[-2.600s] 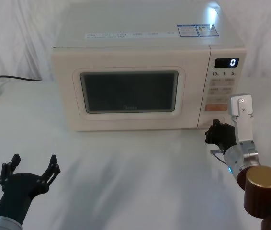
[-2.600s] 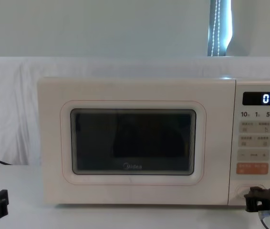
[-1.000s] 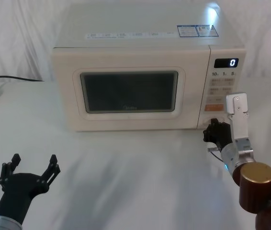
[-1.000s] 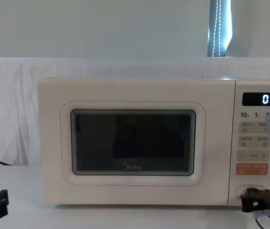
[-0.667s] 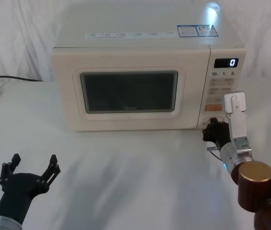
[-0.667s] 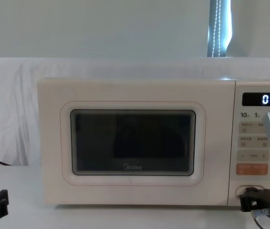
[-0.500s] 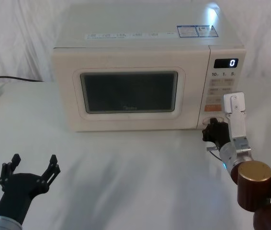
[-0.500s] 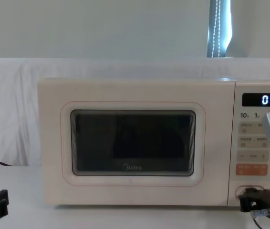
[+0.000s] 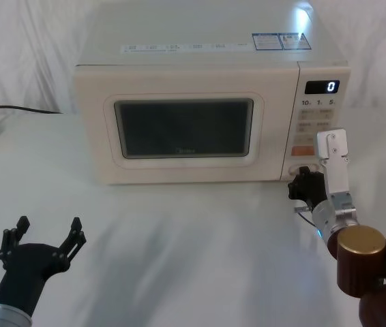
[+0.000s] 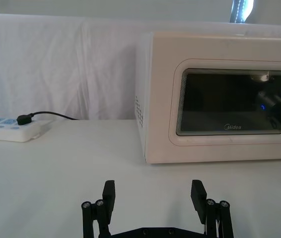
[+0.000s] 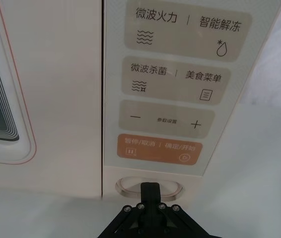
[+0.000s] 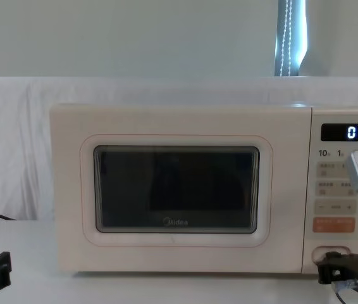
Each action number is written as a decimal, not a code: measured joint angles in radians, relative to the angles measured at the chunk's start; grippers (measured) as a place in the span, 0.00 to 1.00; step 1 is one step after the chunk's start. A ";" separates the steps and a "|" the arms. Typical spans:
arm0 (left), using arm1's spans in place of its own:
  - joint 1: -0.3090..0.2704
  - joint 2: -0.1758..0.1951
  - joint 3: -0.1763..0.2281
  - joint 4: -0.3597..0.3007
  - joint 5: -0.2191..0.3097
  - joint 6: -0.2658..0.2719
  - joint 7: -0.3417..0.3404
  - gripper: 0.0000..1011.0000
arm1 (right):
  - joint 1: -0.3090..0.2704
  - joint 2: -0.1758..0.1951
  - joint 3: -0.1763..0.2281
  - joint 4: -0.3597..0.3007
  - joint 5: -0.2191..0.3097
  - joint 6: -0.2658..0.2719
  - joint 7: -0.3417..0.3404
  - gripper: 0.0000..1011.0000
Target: Press the button to open the microwave door with one hand; close the microwave door with the other hand.
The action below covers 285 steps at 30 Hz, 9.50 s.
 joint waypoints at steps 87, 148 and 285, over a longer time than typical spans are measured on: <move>0.000 0.000 0.000 0.000 0.000 0.000 0.000 0.99 | -0.083 0.077 -0.037 -0.163 0.021 0.113 0.159 0.00; 0.000 0.000 0.000 0.000 0.000 0.000 0.000 0.99 | -0.396 0.115 0.050 -0.467 0.217 -0.086 0.115 0.63; -0.021 0.290 -0.107 -0.197 -0.451 0.314 -0.446 0.00 | -0.395 0.117 0.050 -0.469 0.215 -0.083 0.117 0.99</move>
